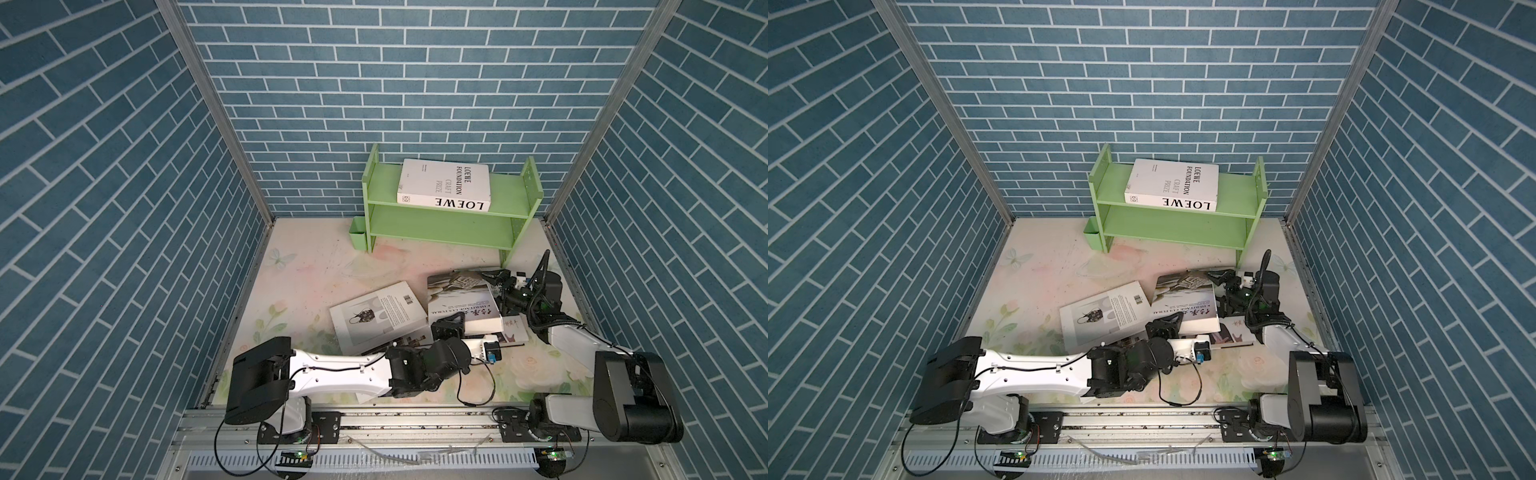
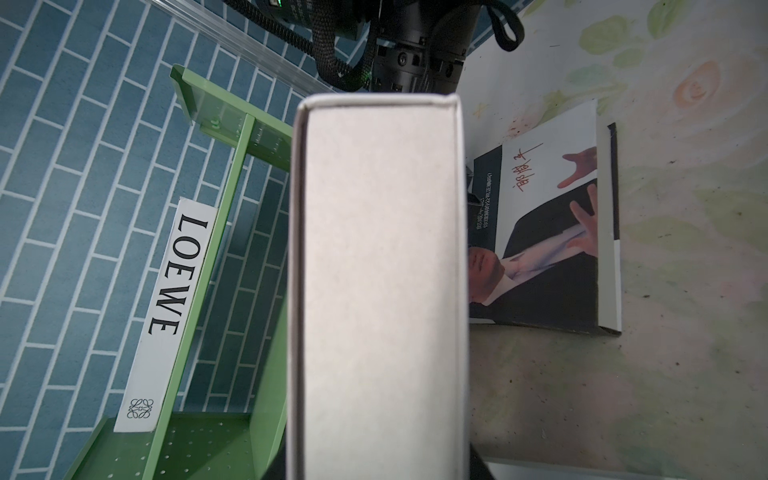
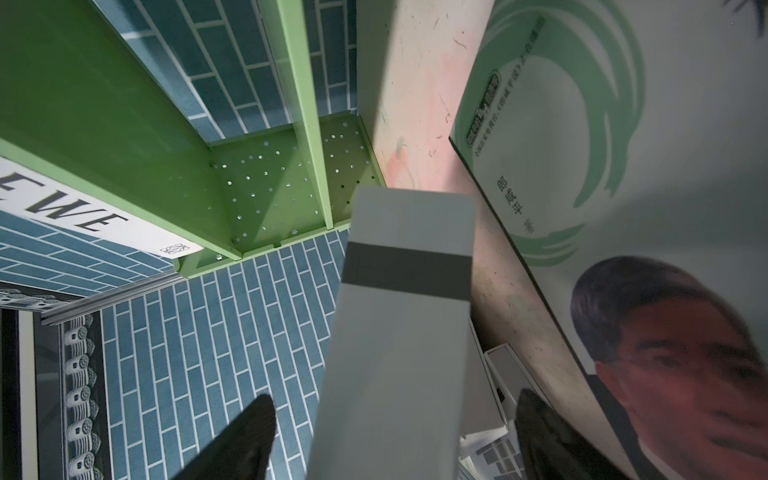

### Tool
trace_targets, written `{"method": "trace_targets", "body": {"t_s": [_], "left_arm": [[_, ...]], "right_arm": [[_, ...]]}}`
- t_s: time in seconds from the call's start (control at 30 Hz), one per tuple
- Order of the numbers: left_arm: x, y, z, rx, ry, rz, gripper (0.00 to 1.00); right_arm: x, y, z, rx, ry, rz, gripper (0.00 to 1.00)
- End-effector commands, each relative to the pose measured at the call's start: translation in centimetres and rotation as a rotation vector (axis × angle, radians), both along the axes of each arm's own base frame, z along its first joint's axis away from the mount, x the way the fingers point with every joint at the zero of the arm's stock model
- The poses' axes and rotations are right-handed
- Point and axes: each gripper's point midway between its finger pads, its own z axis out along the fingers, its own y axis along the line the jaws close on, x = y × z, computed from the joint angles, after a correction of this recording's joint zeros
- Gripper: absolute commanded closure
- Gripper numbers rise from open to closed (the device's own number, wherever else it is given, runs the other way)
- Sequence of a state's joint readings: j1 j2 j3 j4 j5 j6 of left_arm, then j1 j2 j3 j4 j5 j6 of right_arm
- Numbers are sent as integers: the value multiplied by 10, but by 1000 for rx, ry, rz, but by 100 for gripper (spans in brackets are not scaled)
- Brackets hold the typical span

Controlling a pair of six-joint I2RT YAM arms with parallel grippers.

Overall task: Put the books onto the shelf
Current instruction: 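Lift the book with the right gripper toward the shelf while left arm rises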

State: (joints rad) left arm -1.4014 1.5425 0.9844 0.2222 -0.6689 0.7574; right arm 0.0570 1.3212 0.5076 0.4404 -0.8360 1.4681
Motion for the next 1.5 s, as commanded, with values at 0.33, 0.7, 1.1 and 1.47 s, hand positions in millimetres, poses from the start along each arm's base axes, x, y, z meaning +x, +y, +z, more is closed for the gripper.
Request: {"method": "trace_targets", "body": {"t_s": [0.33, 0.7, 1.1, 1.47], "left_arm": [[1, 4, 9, -33, -70, 7, 74], [7, 9, 18, -94, -97, 64, 51], [23, 80, 74, -462, 16, 392, 0], [3, 179, 107, -870, 331, 447, 0]], "right_arm": [[17, 7, 13, 112, 1, -12, 42], [17, 3, 22, 115, -28, -50, 60], [6, -9, 59, 32, -103, -112, 61], [0, -33, 113, -57, -268, -258, 63]]}}
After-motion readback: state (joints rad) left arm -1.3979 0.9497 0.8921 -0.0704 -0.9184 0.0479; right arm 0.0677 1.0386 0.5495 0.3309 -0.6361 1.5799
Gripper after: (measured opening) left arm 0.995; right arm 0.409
